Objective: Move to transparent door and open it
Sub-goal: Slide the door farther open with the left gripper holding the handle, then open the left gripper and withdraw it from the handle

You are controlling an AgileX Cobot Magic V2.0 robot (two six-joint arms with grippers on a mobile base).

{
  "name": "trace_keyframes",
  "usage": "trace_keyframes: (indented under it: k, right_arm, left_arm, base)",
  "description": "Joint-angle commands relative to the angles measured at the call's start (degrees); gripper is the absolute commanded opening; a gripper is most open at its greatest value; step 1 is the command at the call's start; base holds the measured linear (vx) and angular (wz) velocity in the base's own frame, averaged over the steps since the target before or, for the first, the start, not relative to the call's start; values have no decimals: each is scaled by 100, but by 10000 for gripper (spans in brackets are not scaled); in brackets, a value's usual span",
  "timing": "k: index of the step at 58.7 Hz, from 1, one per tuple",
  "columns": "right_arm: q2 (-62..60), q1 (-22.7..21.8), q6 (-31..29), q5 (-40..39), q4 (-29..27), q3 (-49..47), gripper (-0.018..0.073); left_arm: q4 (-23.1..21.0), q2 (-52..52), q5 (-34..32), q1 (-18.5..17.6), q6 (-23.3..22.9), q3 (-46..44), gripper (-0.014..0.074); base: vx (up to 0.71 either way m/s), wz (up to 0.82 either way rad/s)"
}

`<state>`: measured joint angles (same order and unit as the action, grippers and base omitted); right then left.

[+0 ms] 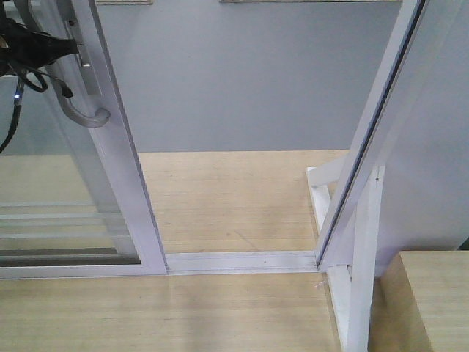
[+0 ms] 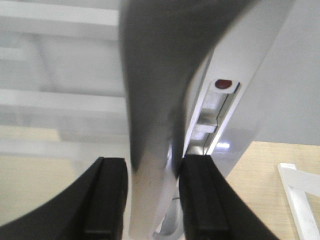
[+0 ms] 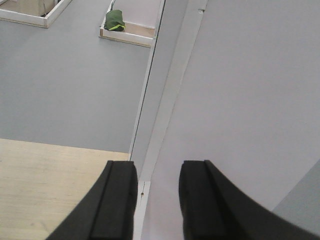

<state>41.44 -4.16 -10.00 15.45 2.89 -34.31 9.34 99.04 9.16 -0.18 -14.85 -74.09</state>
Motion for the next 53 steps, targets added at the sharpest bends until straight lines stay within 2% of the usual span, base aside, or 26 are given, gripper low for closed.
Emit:
trace_keyframes:
  k: [1, 7, 20, 25, 30, 37, 53]
  right_arm:
    - [-13, -26, -56, -458, 51, -184, 302]
    - [-13, -26, -56, -458, 51, -184, 302]
    - [51, -26, -56, -446, 51, -184, 302]
    - [51, -26, -56, -423, 51, -184, 302]
    - [51, -26, -56, -416, 51, -184, 302]
    - [51, -26, -56, -417, 44, -184, 302]
    - [51, -26, -56, -417, 44, -184, 302]
  left_arm:
    - [28, -486, -321, 92, 132, -14, 364]
    - [10, -587, -374, 92, 441, 50, 365]
    - [10, -638, -379, 66, 493, 50, 416]
    - [6, -724, -126, 66, 477, 50, 436]
    - [-179, -943, 330, 66, 399, 50, 439]
    - [-307, -1350, 736, 66, 399, 50, 409]
    - [-292, -2088, 1026, 66, 444, 50, 297]
  base:
    - [0, 0]
    - [0, 0]
    - [0, 0]
    - [0, 0]
    - [0, 0]
    - [0, 0]
    - [0, 0]
